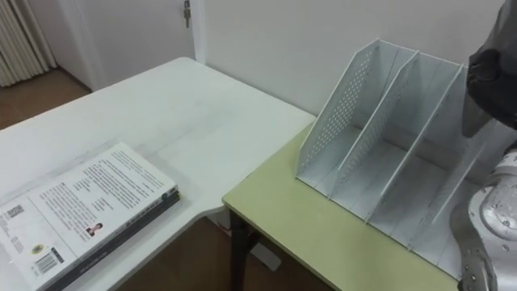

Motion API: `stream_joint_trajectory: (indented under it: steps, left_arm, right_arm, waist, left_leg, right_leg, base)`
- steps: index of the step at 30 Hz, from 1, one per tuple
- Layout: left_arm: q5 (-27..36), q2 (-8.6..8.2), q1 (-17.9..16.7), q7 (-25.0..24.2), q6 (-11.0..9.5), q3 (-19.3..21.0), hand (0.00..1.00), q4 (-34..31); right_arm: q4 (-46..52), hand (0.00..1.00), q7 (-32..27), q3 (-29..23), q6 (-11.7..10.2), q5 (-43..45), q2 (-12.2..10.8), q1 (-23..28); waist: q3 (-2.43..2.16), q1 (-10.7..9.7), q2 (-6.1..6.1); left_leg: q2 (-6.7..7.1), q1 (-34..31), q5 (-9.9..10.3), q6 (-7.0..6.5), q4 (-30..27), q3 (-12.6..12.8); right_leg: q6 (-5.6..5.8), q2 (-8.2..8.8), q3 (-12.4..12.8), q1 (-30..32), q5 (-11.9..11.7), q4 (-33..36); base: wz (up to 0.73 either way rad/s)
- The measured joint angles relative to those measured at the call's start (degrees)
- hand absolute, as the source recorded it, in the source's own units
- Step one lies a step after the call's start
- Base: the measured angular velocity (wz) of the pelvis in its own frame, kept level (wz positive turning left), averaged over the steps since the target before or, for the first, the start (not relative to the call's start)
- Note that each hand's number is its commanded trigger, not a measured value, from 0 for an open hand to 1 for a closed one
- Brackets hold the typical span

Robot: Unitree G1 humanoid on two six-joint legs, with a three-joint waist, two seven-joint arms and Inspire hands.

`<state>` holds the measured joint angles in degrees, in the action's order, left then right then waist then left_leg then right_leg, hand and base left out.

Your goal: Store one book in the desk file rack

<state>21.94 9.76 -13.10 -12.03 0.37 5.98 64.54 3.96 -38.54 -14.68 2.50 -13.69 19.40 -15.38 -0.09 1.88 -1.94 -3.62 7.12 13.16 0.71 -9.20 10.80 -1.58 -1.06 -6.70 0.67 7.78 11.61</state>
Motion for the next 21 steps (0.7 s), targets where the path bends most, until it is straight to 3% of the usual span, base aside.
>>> stream_joint_trajectory:
  steps: [7, 8, 10, 18, 21]
  left_arm:
    - [1.1, -0.05, -0.1, 0.1, 0.5, -0.2, 0.0, 0.2]
    - [1.2, -0.06, -0.1, 0.1, 0.5, -0.4, 0.0, 0.3]
    - [1.2, -0.06, -0.1, 0.1, 0.5, -0.4, 0.0, 0.3]
    - [1.2, -0.23, 0.0, 0.1, 0.4, -0.4, 0.0, 0.9]
    - [1.9, -0.23, 0.0, 0.1, 0.4, -0.4, 0.0, 1.1]
  right_arm:
    - [-0.2, 1.0, 0.0, 0.0, 0.0, 0.5, -3.8, 3.7]
    - [-0.3, 0.94, 0.0, 0.0, 0.0, 0.5, -4.3, 4.5]
    - [-0.4, 0.0, 0.1, 0.1, 0.0, 0.3, -4.6, 5.6]
    - [-1.4, 0.0, 0.2, 0.7, -0.2, 0.3, -5.3, 6.8]
    - [-1.4, 0.0, 0.0, 0.7, -1.7, 0.3, -5.4, 6.8]
  waist:
    - [-0.33, -0.1, 0.37]
    - [-0.32, -0.1, 0.48]
    - [-0.34, 0.0, 0.66]
    - [-0.25, 0.1, 1.03]
    - [-0.2, 0.1, 0.97]
  left_leg:
    - [0.0, 0.0, 0.0, 0.0, 0.0, 0.0]
    - [0.0, -0.1, 0.0, 0.0, 0.0, 0.0]
    - [0.0, -0.3, 0.0, 0.0, 0.0, 0.0]
    - [0.0, -0.3, 0.0, 0.0, 0.0, 0.0]
    - [0.01, -0.2, 0.0, 0.0, 0.0, 0.0]
  right_leg:
    - [0.0, -0.06, 0.1, 0.0, 0.0, 0.0]
    - [0.0, -0.05, 0.1, 0.0, 0.0, 0.0]
    - [0.0, -0.03, 0.0, 0.2, 0.0, 0.0]
    - [0.0, 0.0, -0.1, 0.3, 0.0, 0.0]
    - [0.01, 0.03, -0.2, 0.1, 0.0, 0.0]
  base:
    - [0.0]
    - [0.0]
    - [0.0]
    - [0.0]
    - [0.0]
